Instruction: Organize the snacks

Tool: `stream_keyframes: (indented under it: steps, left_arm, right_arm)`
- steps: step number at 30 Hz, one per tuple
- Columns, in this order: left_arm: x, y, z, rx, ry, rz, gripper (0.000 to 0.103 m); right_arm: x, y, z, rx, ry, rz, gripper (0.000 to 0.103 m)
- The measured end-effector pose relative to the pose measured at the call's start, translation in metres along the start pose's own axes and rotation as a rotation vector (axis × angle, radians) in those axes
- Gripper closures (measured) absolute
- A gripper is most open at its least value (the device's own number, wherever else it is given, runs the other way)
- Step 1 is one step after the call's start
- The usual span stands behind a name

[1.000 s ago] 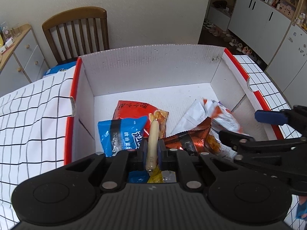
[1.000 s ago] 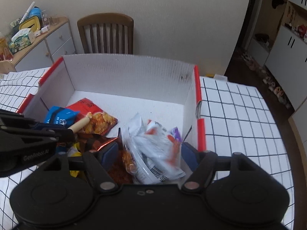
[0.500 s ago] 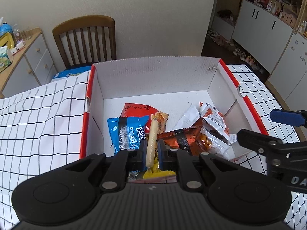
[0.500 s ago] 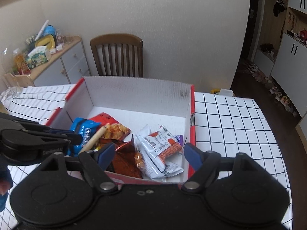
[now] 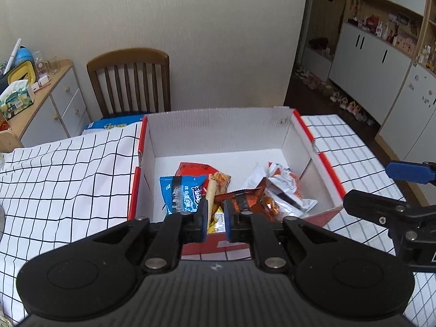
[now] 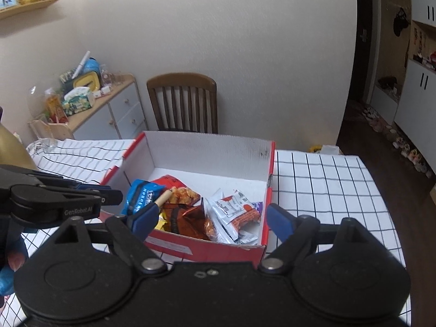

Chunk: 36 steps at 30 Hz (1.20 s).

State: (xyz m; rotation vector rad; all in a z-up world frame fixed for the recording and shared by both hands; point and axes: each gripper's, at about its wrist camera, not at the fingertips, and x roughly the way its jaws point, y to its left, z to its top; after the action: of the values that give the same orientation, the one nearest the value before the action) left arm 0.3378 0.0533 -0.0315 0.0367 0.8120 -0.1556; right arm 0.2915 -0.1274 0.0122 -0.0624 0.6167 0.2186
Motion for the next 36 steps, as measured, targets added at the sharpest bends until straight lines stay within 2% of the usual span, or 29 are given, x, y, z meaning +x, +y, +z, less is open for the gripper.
stream_keyframes:
  steps: [15, 16, 17, 18, 19, 20, 24, 25, 26, 27, 31, 32, 36]
  left_arm:
    - [-0.060, -0.017, -0.023, 0.005, -0.087, 0.004, 0.090]
    - [-0.064, -0.017, -0.025, 0.003, -0.089, 0.002, 0.087]
    - [-0.067, -0.017, -0.027, -0.004, -0.092, -0.002, 0.075]
    - [-0.071, -0.017, -0.029, -0.011, -0.098, -0.006, 0.056]
    - [-0.075, -0.017, -0.031, -0.015, -0.106, -0.009, 0.042]
    - [-0.080, -0.017, -0.033, -0.020, -0.123, -0.012, 0.023]
    - [-0.093, -0.021, -0.039, -0.018, -0.151, -0.002, 0.020]
    - [-0.097, -0.021, -0.041, -0.023, -0.154, -0.006, 0.020]
    - [-0.100, -0.022, -0.043, -0.028, -0.157, -0.010, 0.020]
    - [-0.103, -0.022, -0.044, -0.034, -0.160, -0.011, 0.018]
    - [-0.115, -0.025, -0.051, -0.055, -0.180, -0.012, 0.006]
    - [-0.118, -0.026, -0.054, -0.059, -0.187, -0.013, 0.000]
    - [-0.127, -0.029, -0.061, -0.075, -0.205, -0.019, 0.000]
  right_arm:
    - [-0.059, 0.009, -0.011, -0.052, -0.097, 0.081, 0.013]
    - [-0.063, 0.009, -0.012, -0.054, -0.102, 0.089, 0.013]
    - [-0.067, 0.010, -0.014, -0.060, -0.107, 0.093, 0.013]
    - [-0.070, 0.010, -0.015, -0.067, -0.110, 0.095, 0.013]
    - [-0.073, 0.011, -0.016, -0.077, -0.114, 0.094, 0.013]
    - [-0.077, 0.012, -0.018, -0.086, -0.120, 0.093, 0.013]
    - [-0.090, 0.016, -0.026, -0.113, -0.140, 0.093, 0.013]
    - [-0.094, 0.016, -0.028, -0.115, -0.145, 0.094, 0.010]
    - [-0.097, 0.016, -0.029, -0.114, -0.150, 0.097, 0.004]
    - [-0.101, 0.016, -0.031, -0.111, -0.162, 0.098, 0.002]
    - [-0.114, 0.015, -0.038, -0.090, -0.192, 0.115, 0.000]
    - [-0.117, 0.015, -0.040, -0.086, -0.203, 0.115, 0.000]
    - [-0.128, 0.015, -0.046, -0.075, -0.228, 0.118, 0.000]
